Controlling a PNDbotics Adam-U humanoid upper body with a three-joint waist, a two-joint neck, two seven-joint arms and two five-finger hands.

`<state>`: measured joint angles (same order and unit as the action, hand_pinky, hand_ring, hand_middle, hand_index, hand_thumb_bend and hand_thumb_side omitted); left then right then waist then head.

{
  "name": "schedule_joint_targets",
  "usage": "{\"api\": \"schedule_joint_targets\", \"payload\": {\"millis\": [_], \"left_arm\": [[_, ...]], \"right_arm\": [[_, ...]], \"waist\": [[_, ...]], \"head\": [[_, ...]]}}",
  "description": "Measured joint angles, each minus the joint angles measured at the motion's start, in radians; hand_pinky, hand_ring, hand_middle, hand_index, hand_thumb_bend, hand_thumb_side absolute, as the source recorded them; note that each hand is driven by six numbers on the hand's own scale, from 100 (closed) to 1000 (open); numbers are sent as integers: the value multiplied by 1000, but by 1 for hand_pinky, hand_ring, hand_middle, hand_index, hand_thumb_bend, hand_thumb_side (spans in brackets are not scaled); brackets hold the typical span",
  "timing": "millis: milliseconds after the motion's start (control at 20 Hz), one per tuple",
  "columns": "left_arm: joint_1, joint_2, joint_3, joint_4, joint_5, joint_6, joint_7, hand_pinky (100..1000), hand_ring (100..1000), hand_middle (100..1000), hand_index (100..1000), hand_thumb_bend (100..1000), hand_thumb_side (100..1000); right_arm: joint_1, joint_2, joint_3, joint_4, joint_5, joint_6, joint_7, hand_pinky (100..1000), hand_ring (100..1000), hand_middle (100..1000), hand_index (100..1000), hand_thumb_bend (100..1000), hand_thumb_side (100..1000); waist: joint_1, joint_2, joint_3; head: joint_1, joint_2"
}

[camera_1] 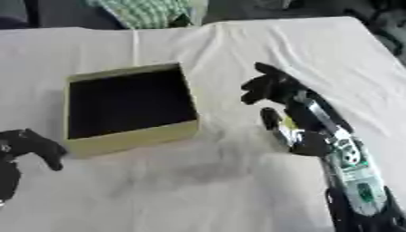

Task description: Pick up objects on the table and place them in the box.

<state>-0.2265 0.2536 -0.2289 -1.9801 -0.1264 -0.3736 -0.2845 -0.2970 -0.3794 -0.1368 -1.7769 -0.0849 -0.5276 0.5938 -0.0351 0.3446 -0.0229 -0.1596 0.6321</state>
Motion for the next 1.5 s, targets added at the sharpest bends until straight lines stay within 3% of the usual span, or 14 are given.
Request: {"api": "schedule_joint_targets", "payload": {"millis": [250, 550, 700, 850, 1050, 1500], "left_arm": [[6, 1, 0, 0, -3, 0, 0, 626, 480, 523, 722, 100, 787], [8, 10, 0, 0, -6, 0, 0, 627, 480, 523, 721, 100, 787], [10, 11, 0, 0, -6, 0, 0, 628, 480, 524, 722, 100, 787], [13, 19, 0, 0, -7, 0, 0, 628, 481, 524, 722, 100, 787], [14, 19, 0, 0, -7, 0, -1, 628, 481, 524, 723, 100, 787], [15, 28, 0, 0, -10, -2, -4, 629, 482, 525, 723, 100, 787]], "right_arm": [[18, -128, 7, 18, 31, -69, -31, 760, 821, 878, 1000, 100, 447], [48, -279, 24, 46, 118, -144, -107, 799, 889, 921, 1000, 100, 505], [53, -348, 36, 63, 207, -185, -147, 816, 925, 940, 1000, 100, 588], [60, -416, 55, 86, 318, -228, -194, 825, 943, 941, 1000, 100, 607], [64, -486, 90, 128, 457, -262, -271, 832, 955, 948, 1000, 100, 726], [69, -534, 149, 207, 774, -274, -426, 847, 972, 917, 1000, 100, 935]], "waist": [[-4, -4, -1], [-10, -6, -3], [-14, -8, -3], [-18, -13, -3], [-25, -14, -2], [-30, -18, 1]], "head": [[8, 2], [16, 10], [18, 10], [19, 10], [21, 13], [25, 19]]}}
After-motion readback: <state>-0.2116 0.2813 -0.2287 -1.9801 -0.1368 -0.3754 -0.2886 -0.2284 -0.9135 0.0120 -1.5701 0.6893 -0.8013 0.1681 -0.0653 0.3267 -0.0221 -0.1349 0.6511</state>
